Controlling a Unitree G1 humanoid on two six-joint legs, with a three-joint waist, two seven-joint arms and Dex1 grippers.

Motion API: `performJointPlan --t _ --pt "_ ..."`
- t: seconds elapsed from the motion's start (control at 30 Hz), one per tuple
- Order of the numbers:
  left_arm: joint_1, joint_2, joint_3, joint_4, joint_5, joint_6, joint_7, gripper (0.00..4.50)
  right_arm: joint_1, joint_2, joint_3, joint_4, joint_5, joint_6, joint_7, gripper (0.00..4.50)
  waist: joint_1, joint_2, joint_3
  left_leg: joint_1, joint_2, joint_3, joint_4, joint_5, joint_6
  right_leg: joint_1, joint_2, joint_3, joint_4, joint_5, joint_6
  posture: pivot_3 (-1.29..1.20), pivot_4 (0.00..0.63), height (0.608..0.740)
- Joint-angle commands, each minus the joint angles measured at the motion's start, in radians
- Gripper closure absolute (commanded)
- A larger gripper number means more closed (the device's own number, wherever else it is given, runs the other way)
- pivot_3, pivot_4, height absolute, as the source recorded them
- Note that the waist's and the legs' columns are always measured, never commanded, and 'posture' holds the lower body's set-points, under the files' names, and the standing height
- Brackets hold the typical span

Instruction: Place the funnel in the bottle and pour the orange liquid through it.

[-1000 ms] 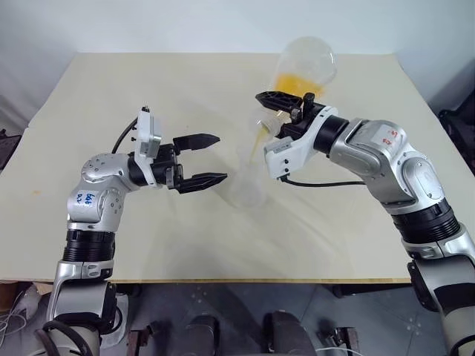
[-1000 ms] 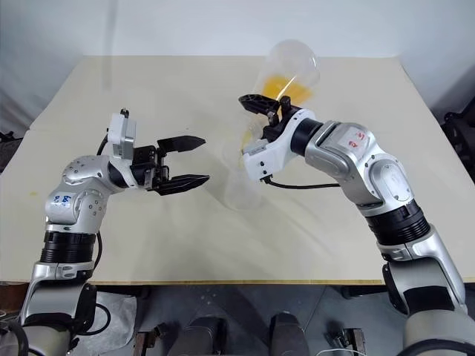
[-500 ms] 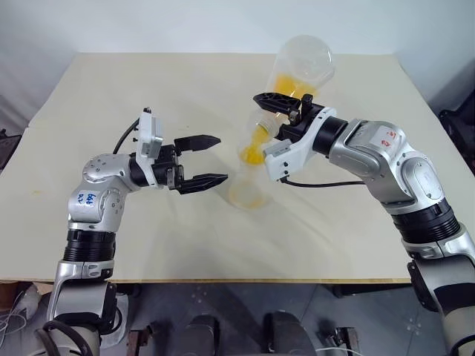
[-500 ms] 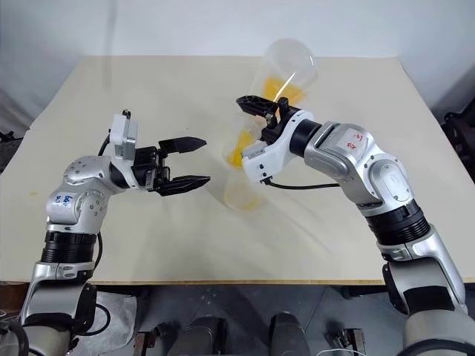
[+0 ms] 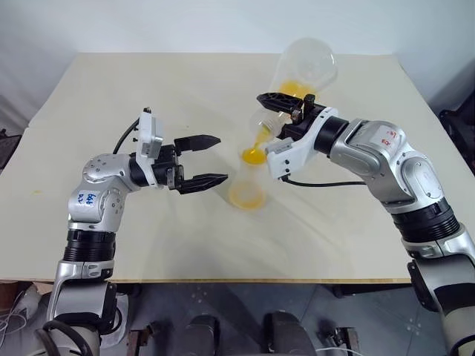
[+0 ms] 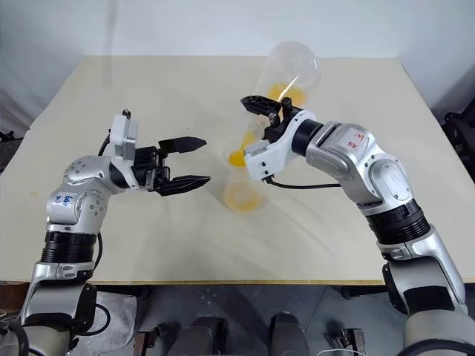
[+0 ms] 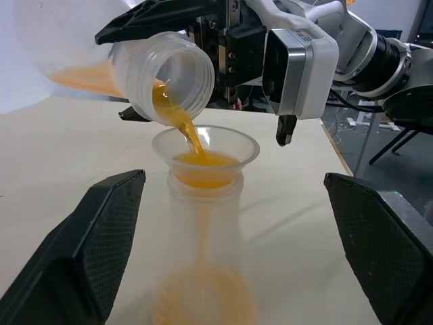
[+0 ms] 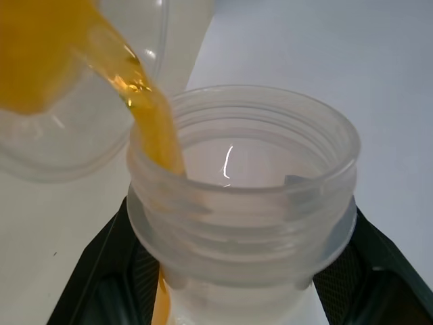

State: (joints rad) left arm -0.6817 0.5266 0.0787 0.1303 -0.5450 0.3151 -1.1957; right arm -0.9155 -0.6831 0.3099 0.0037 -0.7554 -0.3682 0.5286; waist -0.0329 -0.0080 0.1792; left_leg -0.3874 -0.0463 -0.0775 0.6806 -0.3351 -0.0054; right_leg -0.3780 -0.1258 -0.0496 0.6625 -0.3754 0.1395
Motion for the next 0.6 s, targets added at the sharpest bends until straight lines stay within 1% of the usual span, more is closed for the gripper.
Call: performJointPlan --t 0.03,0.6 --pt "-0.022 0.008 0.005 -0.011 0.002 -0.020 -0.006 0.00 -0.021 -0.012 -0.039 -0.024 0.011 -0.004 -0.022 2.01 0.000 0.000 0.000 0.000 0.000 0.000 0.000 0.000 0.000 0.000 0.000 0.000 0.000 0.000 0.000 0.00 0.150 0.740" --pt "-0.017 0.009 0.006 -0.018 0.003 -0.018 -0.003 0.00 -0.018 -0.019 -0.040 -0.022 0.013 -0.017 -0.022 2.01 0.000 0.000 0.000 0.000 0.000 0.000 0.000 0.000 0.000 0.000 0.000 0.000 0.000 0.000 0.000 0.00 0.150 0.740"
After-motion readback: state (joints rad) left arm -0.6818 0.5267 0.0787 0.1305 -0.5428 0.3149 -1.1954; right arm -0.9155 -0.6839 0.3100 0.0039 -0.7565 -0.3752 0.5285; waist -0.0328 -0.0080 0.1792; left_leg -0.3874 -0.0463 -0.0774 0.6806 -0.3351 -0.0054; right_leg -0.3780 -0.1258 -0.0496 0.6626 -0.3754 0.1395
